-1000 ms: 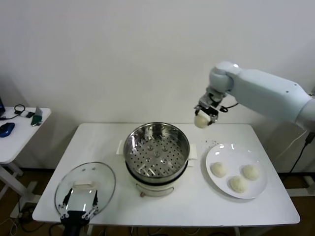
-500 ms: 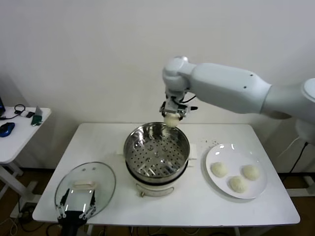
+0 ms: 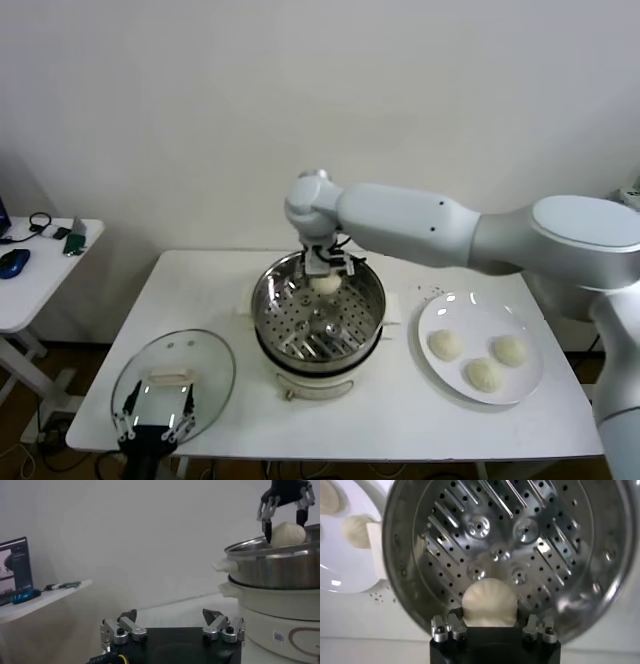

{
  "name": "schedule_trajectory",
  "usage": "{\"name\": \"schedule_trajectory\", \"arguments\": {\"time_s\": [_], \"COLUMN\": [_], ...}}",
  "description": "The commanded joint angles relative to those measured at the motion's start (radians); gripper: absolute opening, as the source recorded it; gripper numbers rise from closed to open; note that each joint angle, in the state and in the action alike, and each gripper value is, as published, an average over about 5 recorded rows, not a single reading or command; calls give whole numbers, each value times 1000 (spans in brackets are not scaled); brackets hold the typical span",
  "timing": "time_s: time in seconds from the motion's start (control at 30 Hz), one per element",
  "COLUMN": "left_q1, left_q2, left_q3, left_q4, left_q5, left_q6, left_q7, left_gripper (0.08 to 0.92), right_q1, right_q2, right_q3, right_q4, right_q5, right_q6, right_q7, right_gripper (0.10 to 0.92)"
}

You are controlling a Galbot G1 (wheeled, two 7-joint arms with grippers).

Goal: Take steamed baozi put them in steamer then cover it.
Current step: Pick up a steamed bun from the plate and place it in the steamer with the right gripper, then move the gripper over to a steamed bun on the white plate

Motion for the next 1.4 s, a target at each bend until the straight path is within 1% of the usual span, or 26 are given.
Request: {"name": "schedule_trajectory", "arguments": {"time_s": [0.03,0.2,0.4,0.57,0.73,0.93,1.0,1.1,1.17,1.27,1.37,1.4], "left_q1": [-1,-6,-8,-5,-4,-2,-1,-2,-2,-1,-1,-1], "left_q2": [-2,-4,-5,-3,-3,0,1,3,3,6,9,10], "left_q3": [1,6,8,5,4,5,5,5,7,12,15,15], "left_q4": [3,4,3,3,1,-2,-5,-9,-10,-10,-14,-15], "left_q5": [-2,-3,-2,-2,-2,-1,-2,-3,-3,0,0,0], "left_q6": [2,4,6,4,4,3,4,4,3,1,0,0], "left_q7": [0,1,0,-1,-2,-3,-3,-3,-4,-3,-3,-3], "left_gripper": [823,823,823,823,823,823,823,823,823,823,823,823], "right_q1": [-58,-77,-86,-80,-30,112,175,283,344,392,396,391], "right_q2": [25,26,20,10,-29,-117,-162,-252,-315,-405,-488,-513], "right_q3": [1,24,33,51,68,55,22,-92,-183,-277,-308,-315], "right_q4": [-12,-25,-29,-17,28,44,41,42,50,80,98,99], "right_q5": [-68,-111,-129,-136,-76,160,262,526,686,840,932,955], "right_q6": [19,29,30,32,34,-20,-61,-175,-262,-443,-604,-628], "right_q7": [1,6,17,16,-6,-56,-53,0,82,191,207,206], "right_gripper": [704,721,811,822,823,823,823,823,823,823,823,823]}}
